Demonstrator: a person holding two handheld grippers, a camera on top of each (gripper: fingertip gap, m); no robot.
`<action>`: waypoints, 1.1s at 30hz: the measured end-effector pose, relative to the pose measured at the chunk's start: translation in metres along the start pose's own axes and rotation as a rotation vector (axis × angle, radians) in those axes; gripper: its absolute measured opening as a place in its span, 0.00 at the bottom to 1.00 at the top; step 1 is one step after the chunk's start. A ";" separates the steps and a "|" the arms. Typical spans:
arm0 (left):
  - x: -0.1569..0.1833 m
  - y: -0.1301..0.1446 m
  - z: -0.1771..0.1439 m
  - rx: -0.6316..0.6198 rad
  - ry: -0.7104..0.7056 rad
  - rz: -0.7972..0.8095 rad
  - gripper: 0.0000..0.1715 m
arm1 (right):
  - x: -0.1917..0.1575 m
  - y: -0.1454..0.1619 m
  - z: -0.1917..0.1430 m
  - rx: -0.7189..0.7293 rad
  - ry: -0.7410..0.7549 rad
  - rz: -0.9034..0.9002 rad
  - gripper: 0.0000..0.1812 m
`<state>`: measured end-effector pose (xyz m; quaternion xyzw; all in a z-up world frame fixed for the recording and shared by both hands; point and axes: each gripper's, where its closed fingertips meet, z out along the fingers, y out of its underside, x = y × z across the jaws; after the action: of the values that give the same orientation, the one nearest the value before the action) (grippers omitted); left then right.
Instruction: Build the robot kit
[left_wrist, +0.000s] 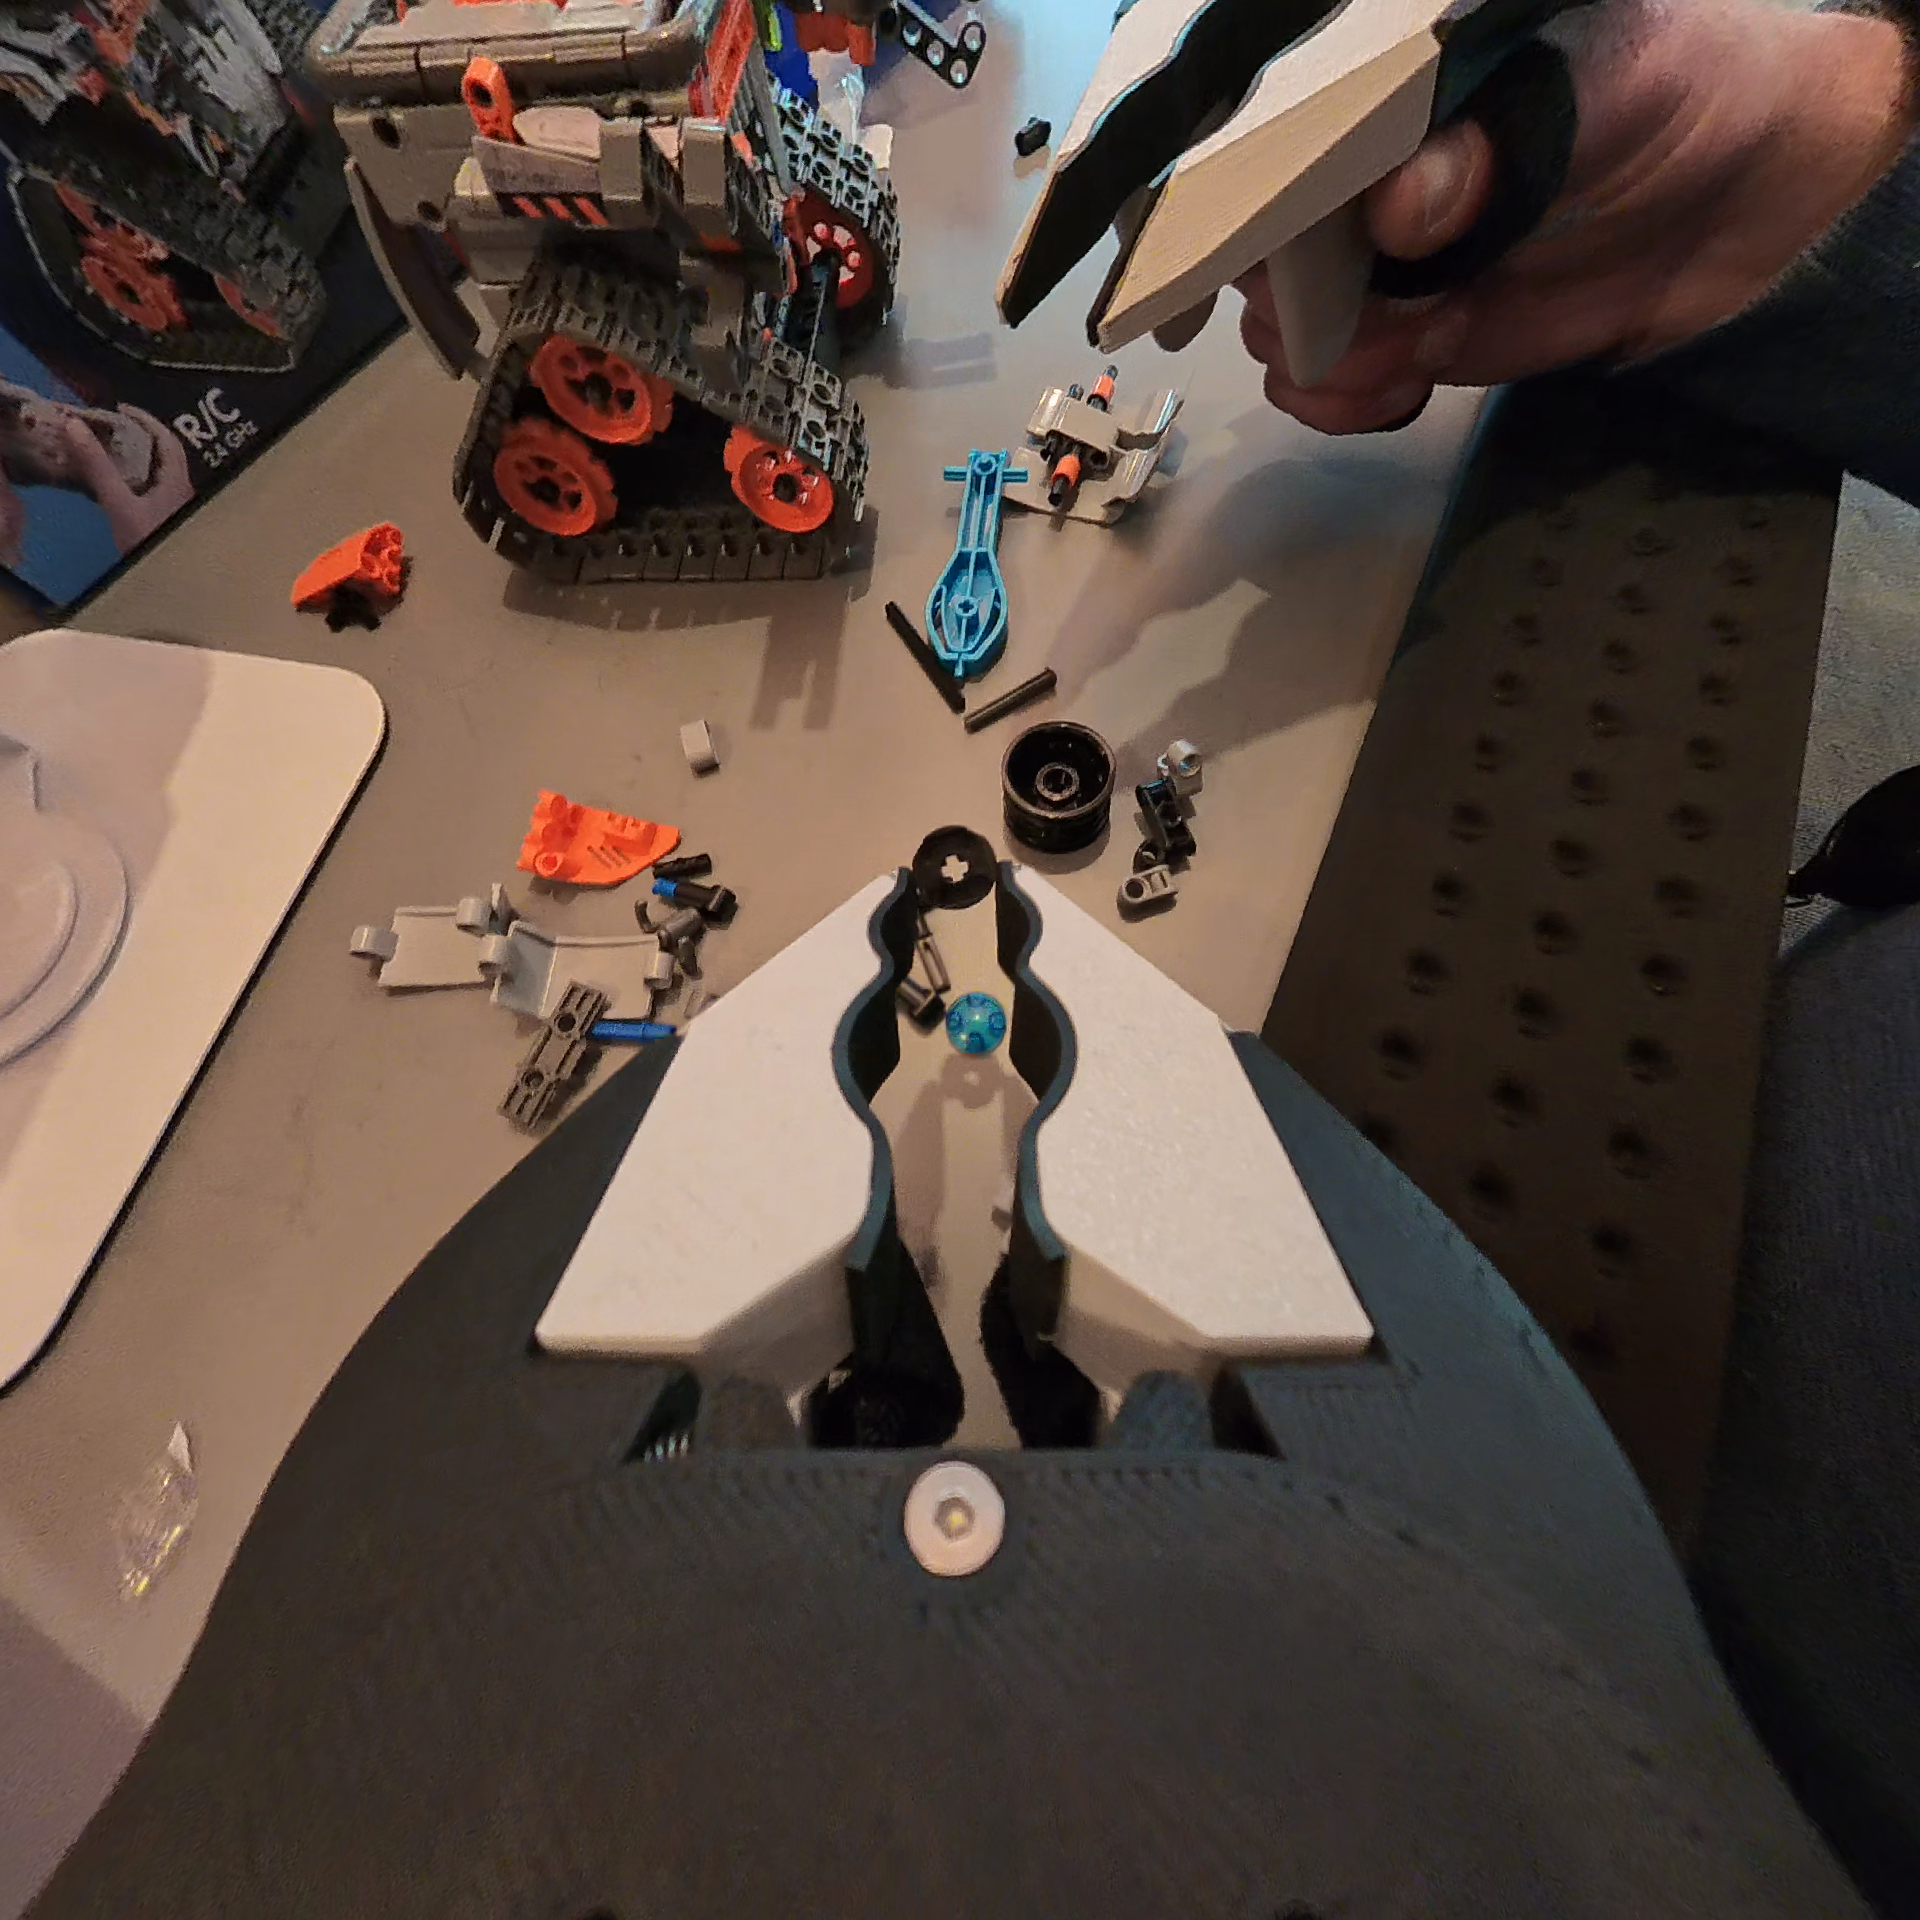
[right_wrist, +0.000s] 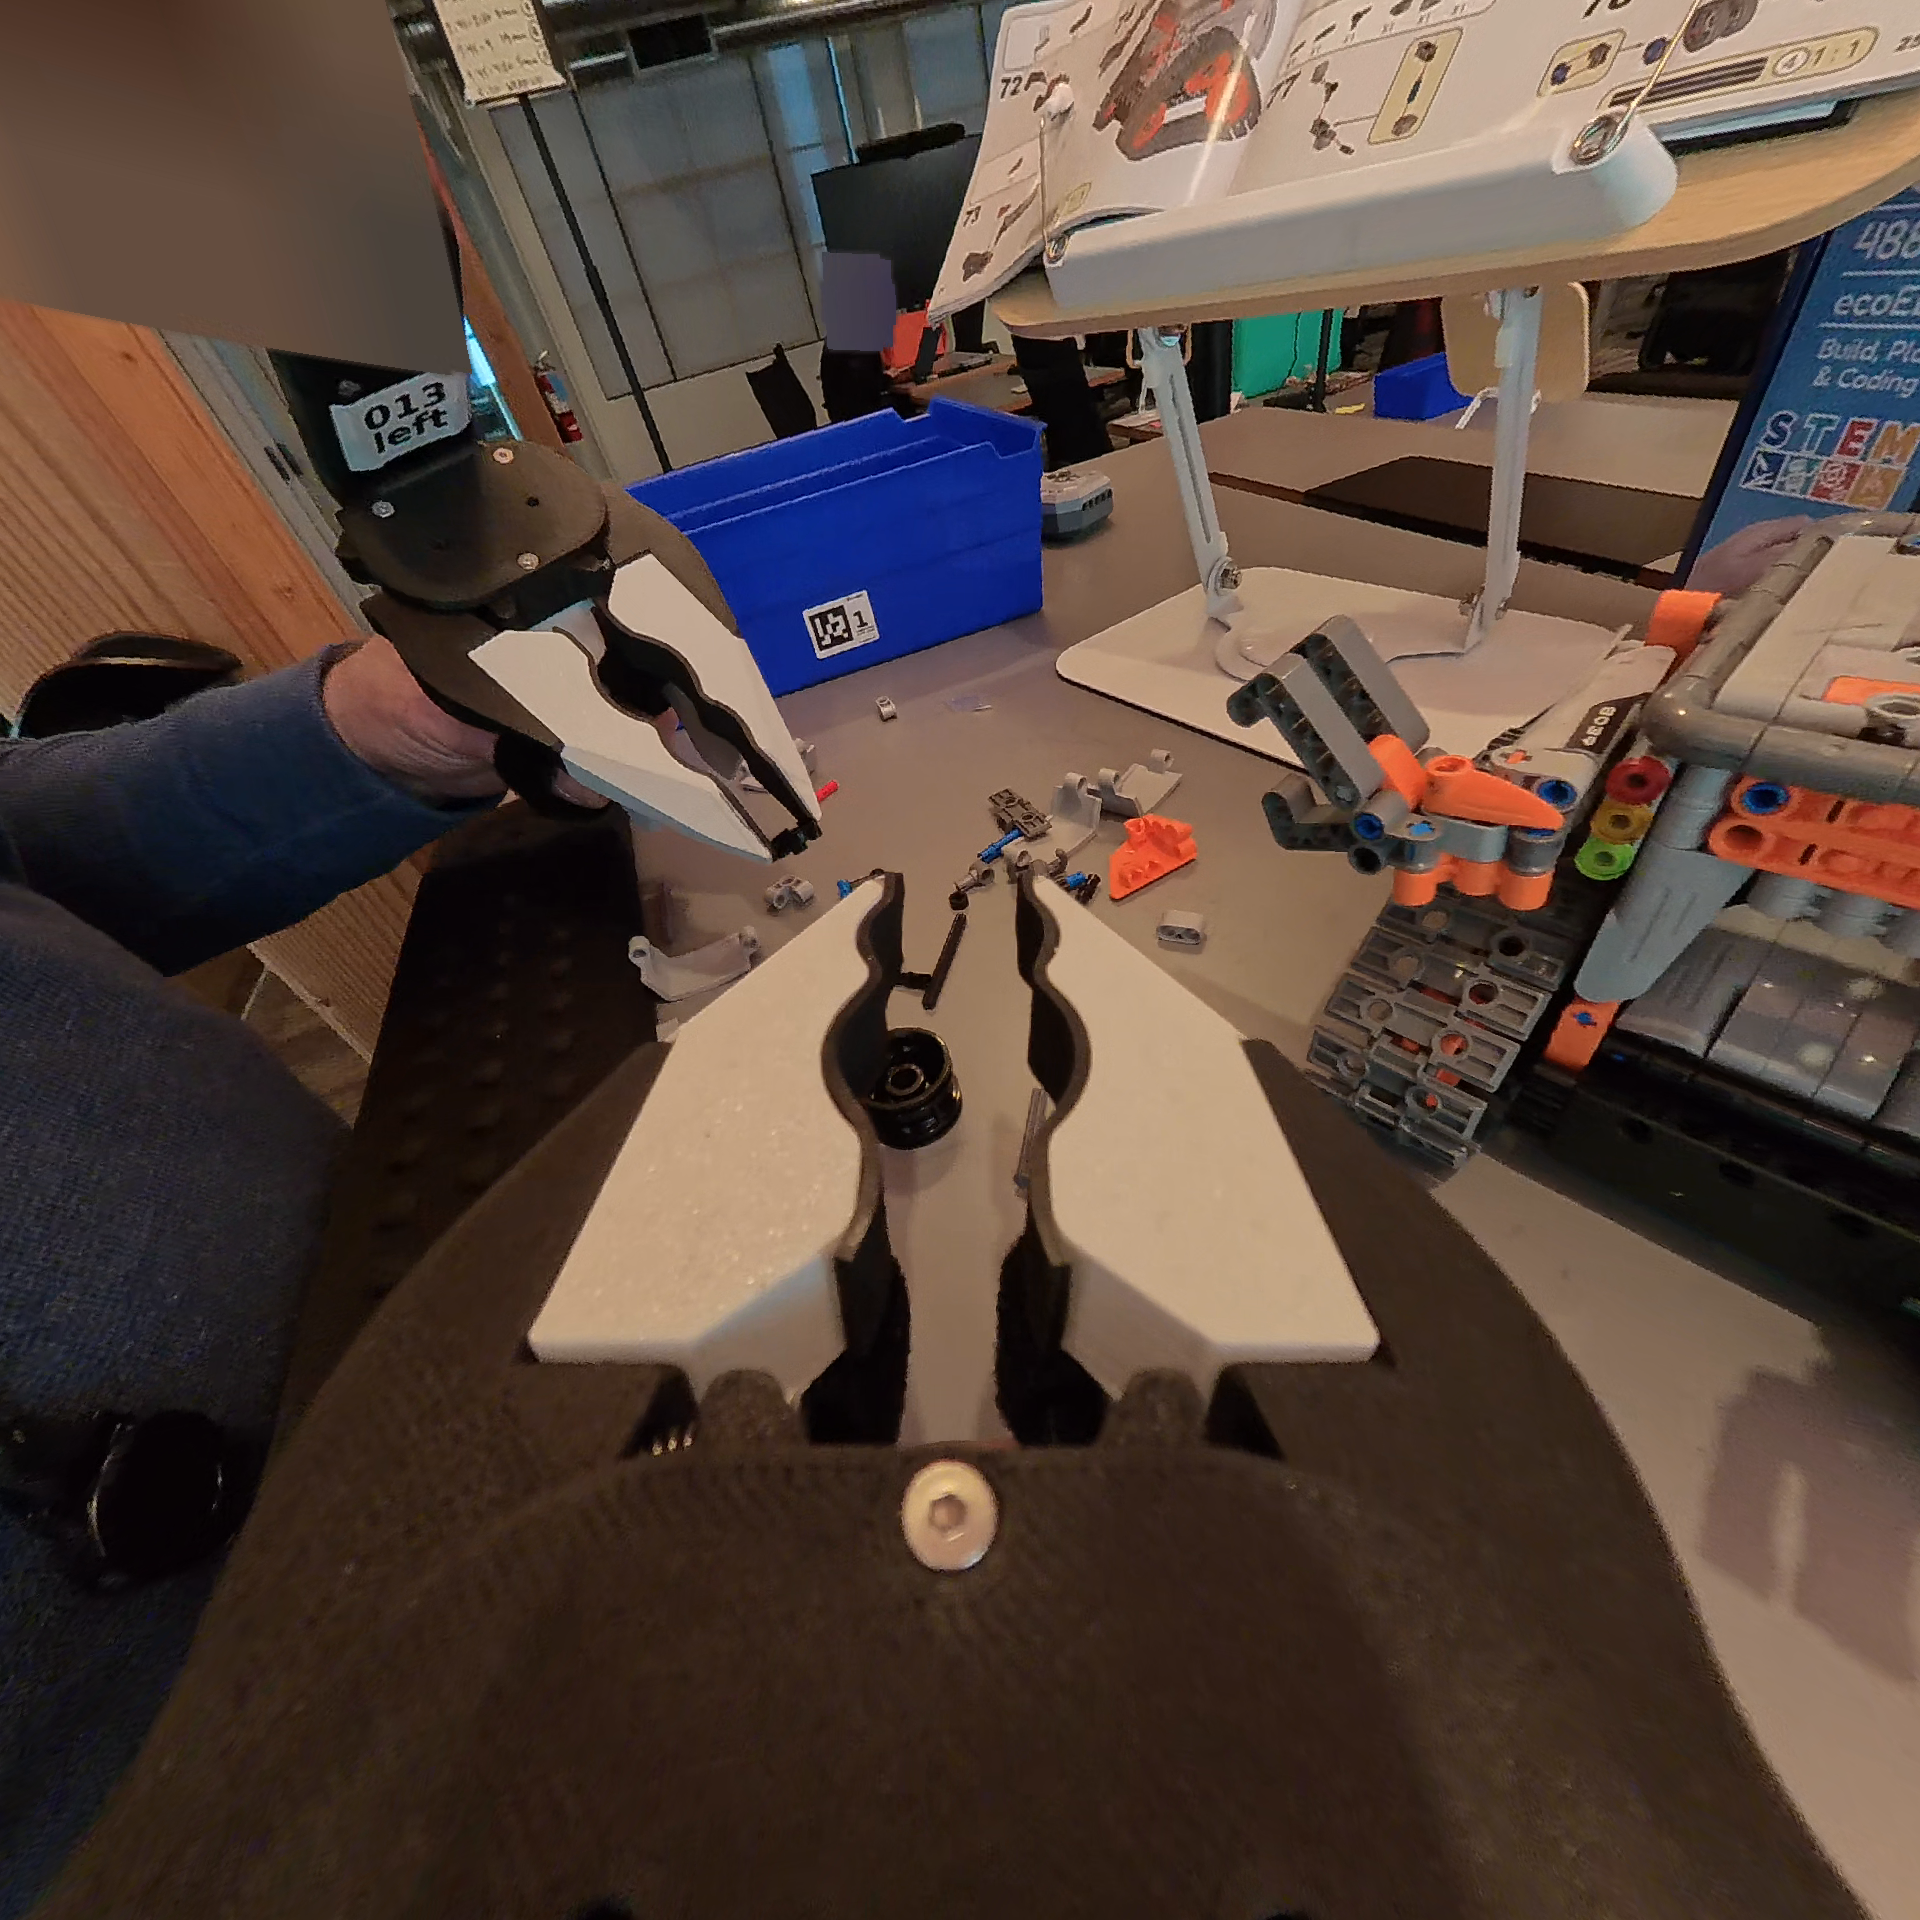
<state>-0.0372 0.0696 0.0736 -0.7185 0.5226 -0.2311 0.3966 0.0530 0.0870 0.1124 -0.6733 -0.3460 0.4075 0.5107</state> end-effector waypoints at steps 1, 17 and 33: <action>0.000 -0.001 0.002 -0.002 -0.001 0.009 0.07 | 0.001 0.000 -0.001 -0.001 0.004 -0.003 0.11; 0.006 -0.013 0.023 -0.017 -0.007 0.099 0.07 | 0.009 0.000 -0.007 0.004 0.043 -0.006 0.11; 0.007 -0.020 0.025 -0.015 -0.052 0.189 0.07 | 0.010 0.005 -0.007 -0.026 0.049 -0.027 0.11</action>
<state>-0.0046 0.0745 0.0747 -0.6745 0.5795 -0.1701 0.4246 0.0638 0.0915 0.1071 -0.6851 -0.3475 0.3793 0.5157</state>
